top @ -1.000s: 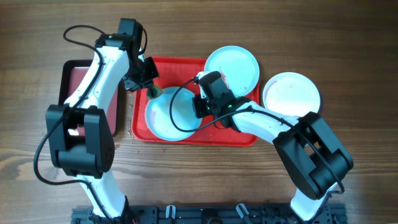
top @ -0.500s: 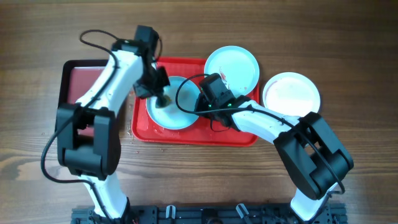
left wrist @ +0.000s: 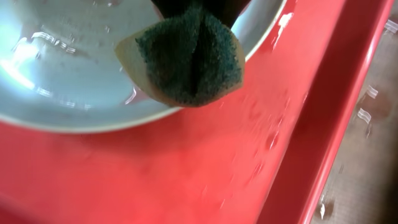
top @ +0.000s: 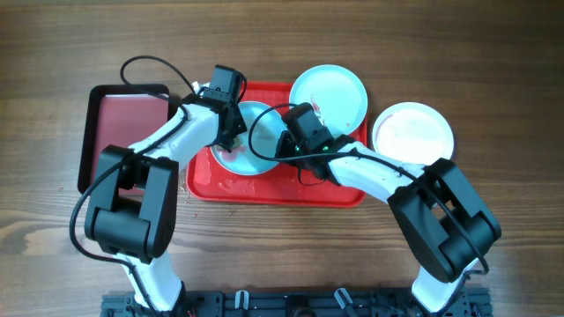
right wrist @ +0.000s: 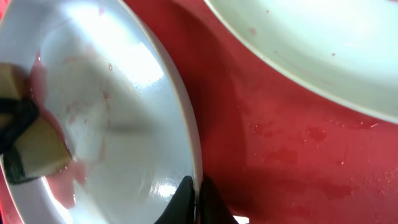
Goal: Clean dirty plates on tray and stack at the side
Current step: 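Scrub the teal plate again with the left sponge, then lift teal plate with right gripper and stack it on white plate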
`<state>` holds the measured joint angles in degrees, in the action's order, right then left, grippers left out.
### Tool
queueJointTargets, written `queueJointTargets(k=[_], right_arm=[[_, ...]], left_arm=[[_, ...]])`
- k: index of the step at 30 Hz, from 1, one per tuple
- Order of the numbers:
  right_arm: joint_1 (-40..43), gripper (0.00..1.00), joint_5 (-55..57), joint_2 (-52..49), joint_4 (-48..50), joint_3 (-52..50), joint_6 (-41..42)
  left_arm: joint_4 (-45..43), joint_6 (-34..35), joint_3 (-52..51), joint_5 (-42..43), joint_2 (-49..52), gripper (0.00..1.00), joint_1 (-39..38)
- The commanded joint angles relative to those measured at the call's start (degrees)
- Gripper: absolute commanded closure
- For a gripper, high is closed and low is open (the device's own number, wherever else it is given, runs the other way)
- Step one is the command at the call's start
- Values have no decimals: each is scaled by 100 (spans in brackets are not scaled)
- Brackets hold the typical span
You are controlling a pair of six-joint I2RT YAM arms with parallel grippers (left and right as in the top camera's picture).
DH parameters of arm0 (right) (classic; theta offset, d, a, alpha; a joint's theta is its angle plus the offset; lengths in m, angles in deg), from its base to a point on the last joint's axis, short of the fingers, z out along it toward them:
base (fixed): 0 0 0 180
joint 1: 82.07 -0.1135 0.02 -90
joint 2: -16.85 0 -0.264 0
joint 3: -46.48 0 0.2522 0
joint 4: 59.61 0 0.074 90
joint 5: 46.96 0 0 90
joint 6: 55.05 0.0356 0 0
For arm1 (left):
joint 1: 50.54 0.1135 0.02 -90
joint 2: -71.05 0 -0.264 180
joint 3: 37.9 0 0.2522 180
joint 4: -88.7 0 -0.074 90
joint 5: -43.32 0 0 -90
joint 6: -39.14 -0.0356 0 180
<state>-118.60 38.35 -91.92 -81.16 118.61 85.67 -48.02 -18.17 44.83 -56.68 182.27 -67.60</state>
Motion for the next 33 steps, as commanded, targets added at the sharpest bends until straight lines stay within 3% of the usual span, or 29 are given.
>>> queueJointTargets(k=[1,10,15,19,23,29,33], right_arm=[[13,96,26,-105,-81,-52,-260],[13,96,-87,-105,-127,-52,-299],[13,96,-195,420,-619,107,-1158],[11,95,1338,1635,-1823,111,-2162],[-131,96,2881,2671,-2319,166,-2726],[-1296,96,5890,3171,-2184,168,-4085],[-2129,96,7643,3099,-1163,164,-5263]], left_arm=[[-472,-96,-17,-514,197,96,66],[1196,-334,1681,-411,-702,96,258],[2142,-332,1707,164,-680,96,546],[2645,-334,1705,605,-673,96,529],[2557,-328,1567,905,-671,96,529],[2249,-219,1088,1023,-651,96,529],[2142,-216,966,1023,-643,96,529]])
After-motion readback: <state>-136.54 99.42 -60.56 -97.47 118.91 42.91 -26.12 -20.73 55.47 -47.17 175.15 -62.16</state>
